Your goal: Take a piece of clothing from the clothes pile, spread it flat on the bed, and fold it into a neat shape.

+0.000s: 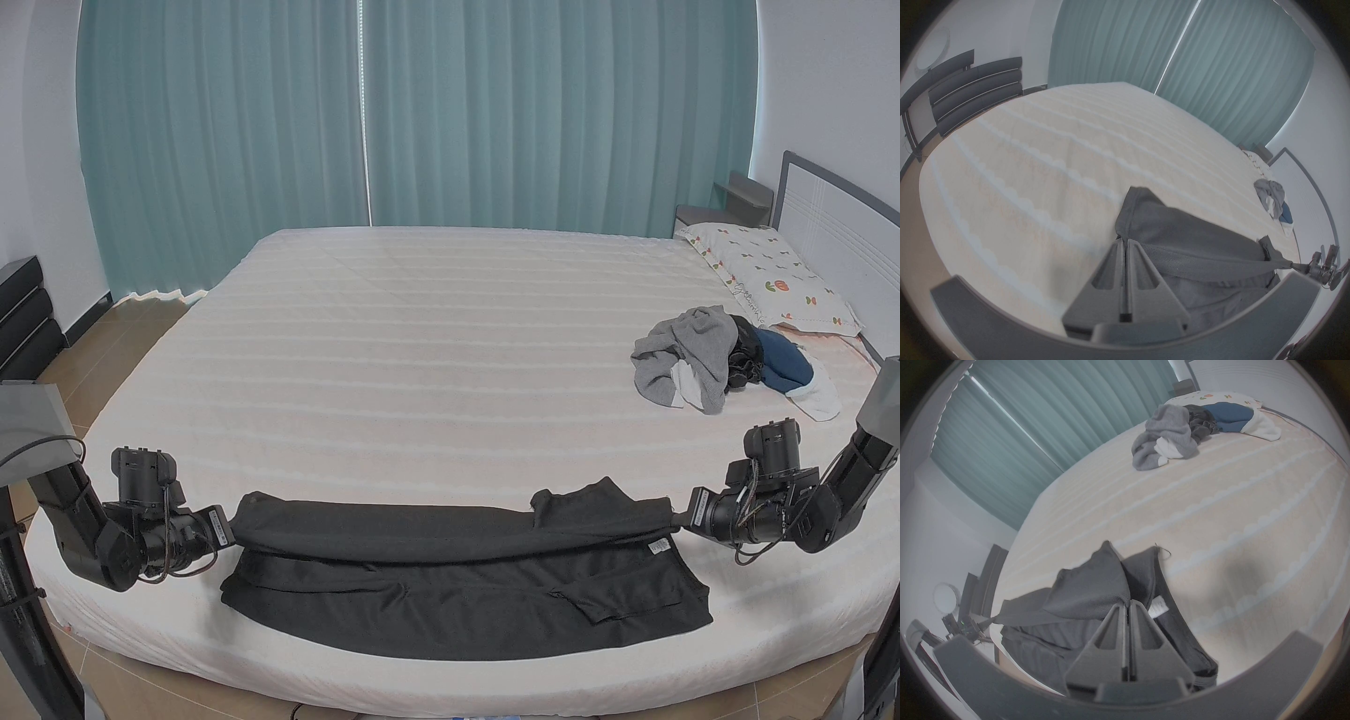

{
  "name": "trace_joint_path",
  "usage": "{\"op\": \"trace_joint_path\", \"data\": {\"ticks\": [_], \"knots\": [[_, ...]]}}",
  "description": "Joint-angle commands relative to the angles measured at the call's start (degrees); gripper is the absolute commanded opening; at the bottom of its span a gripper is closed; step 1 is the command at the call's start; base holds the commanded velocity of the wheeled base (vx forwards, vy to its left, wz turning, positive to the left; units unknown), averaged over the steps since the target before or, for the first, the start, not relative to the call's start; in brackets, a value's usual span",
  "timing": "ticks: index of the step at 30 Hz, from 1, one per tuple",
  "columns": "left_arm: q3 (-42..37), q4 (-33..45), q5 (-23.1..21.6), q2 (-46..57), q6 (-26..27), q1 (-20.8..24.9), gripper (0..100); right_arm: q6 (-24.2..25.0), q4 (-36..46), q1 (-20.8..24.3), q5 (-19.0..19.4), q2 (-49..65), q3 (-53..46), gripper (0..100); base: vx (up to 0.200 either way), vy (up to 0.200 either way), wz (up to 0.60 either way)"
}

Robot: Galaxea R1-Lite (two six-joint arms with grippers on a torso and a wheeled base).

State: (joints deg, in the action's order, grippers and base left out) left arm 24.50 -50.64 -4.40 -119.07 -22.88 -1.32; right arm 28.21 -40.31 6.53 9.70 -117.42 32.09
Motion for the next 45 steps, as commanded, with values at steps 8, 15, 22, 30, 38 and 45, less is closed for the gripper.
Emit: {"op": "trace_joint_path", "data": {"ticks": [8,15,22,30,38,45], "knots": [[-2.3,0.4,0.1,-0.6,-0.1,1.9,0,-0.3,-0.1,0.1,0.1,-3.8,-0.2,0,0.000,0.000,0.00],[-3.3,0.4,0.5,0.1,-0.1,2.3,0,-0.3,-0.1,0.0,0.1,-3.5,0.2,0,0.000,0.000,0.00],[-2.8,0.4,0.5,2.9,-0.5,2.2,0,0.3,-3.2,-3.5,1.0,-0.8,1.9,0,0.000,0.000,0.00],[12.3,3.1,2.6,0.9,-4.5,2.1,0,4.5,-3.6,-2.7,0.0,-3.6,13.6,0,0.000,0.000,0.00],[19.1,7.0,3.3,1.7,-18.8,2.5,0,13.1,-5.7,-2.4,-3.6,-4.9,18.8,0,0.000,0.000,0.00],[11.2,-0.2,2.7,1.4,-16.5,2.4,0,9.2,-8.6,-3.1,-1.7,-3.3,9.4,0,0.000,0.000,0.00]]}}
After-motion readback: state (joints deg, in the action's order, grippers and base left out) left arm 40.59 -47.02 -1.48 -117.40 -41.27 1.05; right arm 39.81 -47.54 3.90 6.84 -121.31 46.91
